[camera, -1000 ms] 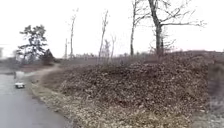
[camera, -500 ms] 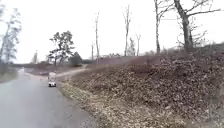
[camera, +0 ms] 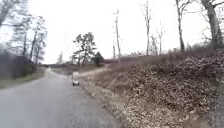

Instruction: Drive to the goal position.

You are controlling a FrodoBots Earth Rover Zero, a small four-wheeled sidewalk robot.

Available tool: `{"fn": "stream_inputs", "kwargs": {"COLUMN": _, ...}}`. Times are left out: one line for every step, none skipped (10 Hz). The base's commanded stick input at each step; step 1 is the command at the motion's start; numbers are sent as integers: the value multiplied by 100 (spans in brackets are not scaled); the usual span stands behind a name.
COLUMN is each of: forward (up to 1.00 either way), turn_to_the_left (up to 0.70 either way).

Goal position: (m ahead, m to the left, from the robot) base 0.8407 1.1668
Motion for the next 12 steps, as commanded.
{"fn": "stream_inputs", "kwargs": {"forward": 0, "turn_to_the_left": 25}}
{"fn": "stream_inputs", "kwargs": {"forward": 0, "turn_to_the_left": 3}}
{"fn": "stream_inputs", "kwargs": {"forward": 0, "turn_to_the_left": 0}}
{"fn": "stream_inputs", "kwargs": {"forward": 0, "turn_to_the_left": 0}}
{"fn": "stream_inputs", "kwargs": {"forward": 0, "turn_to_the_left": 0}}
{"fn": "stream_inputs", "kwargs": {"forward": 0, "turn_to_the_left": 0}}
{"fn": "stream_inputs", "kwargs": {"forward": 0, "turn_to_the_left": 0}}
{"fn": "stream_inputs", "kwargs": {"forward": 0, "turn_to_the_left": 0}}
{"fn": "stream_inputs", "kwargs": {"forward": 0, "turn_to_the_left": 0}}
{"fn": "stream_inputs", "kwargs": {"forward": 4, "turn_to_the_left": 0}}
{"fn": "stream_inputs", "kwargs": {"forward": 35, "turn_to_the_left": 0}}
{"fn": "stream_inputs", "kwargs": {"forward": 69, "turn_to_the_left": 0}}
